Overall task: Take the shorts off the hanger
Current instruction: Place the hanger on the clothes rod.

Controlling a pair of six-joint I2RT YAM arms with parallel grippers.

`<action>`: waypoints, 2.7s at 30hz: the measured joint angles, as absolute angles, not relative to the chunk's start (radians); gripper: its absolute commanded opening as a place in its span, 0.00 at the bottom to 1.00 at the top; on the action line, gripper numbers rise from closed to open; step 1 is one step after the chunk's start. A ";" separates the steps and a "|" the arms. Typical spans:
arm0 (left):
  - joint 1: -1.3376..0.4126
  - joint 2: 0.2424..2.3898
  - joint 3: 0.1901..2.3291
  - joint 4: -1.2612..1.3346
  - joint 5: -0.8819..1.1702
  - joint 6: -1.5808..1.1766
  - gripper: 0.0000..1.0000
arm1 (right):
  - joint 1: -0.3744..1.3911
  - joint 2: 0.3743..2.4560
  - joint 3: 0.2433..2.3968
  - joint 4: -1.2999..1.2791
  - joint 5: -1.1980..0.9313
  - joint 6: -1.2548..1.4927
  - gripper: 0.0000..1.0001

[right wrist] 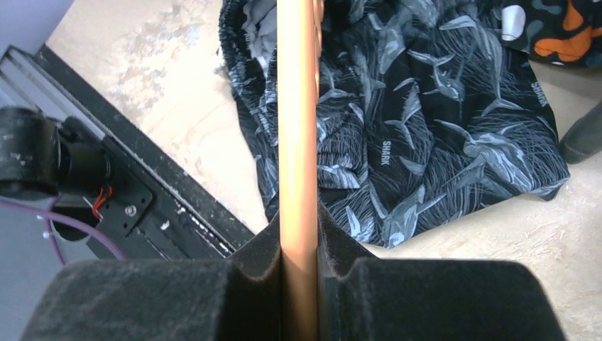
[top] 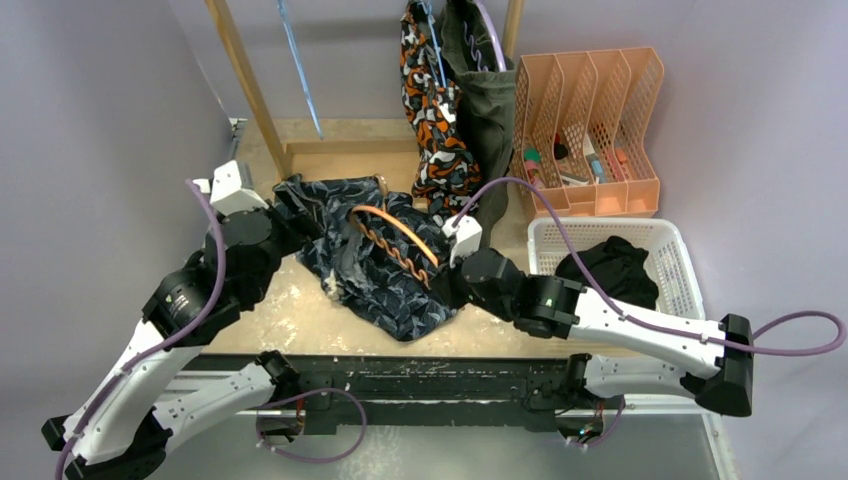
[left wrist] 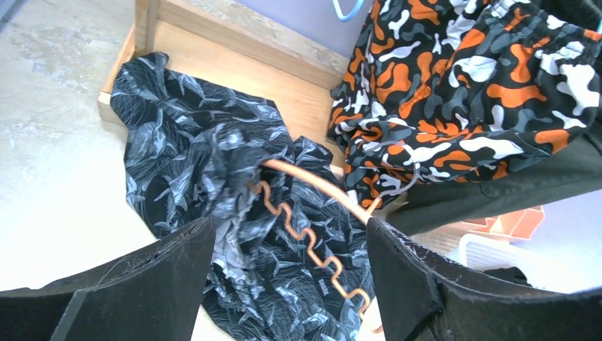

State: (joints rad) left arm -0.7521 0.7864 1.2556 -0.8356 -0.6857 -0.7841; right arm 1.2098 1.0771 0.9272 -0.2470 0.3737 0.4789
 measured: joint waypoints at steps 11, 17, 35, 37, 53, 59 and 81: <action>-0.752 0.768 1.143 -0.907 -0.718 -0.850 0.78 | 1.100 0.896 0.899 -0.242 0.222 0.503 0.00; -0.752 0.777 1.086 -0.844 -0.676 -0.854 0.78 | 1.092 0.868 0.992 -0.342 0.223 0.478 0.00; -0.752 0.851 0.979 -0.826 -0.657 -0.952 0.80 | 1.091 0.982 1.336 -0.463 0.527 0.390 0.00; -0.752 0.850 0.974 -0.832 -0.659 -0.967 0.80 | 1.091 1.032 1.359 -0.464 0.556 0.369 0.00; -0.752 0.854 0.947 -0.876 -0.676 -1.039 0.81 | 1.088 1.417 1.790 -0.403 0.773 0.140 0.00; -0.752 0.845 0.960 -0.962 -0.744 -1.064 0.82 | 1.040 1.566 2.002 -0.404 0.750 0.059 0.00; -0.752 0.793 0.974 -0.992 -0.765 -1.063 0.82 | 0.864 1.814 2.409 -0.620 0.420 0.113 0.00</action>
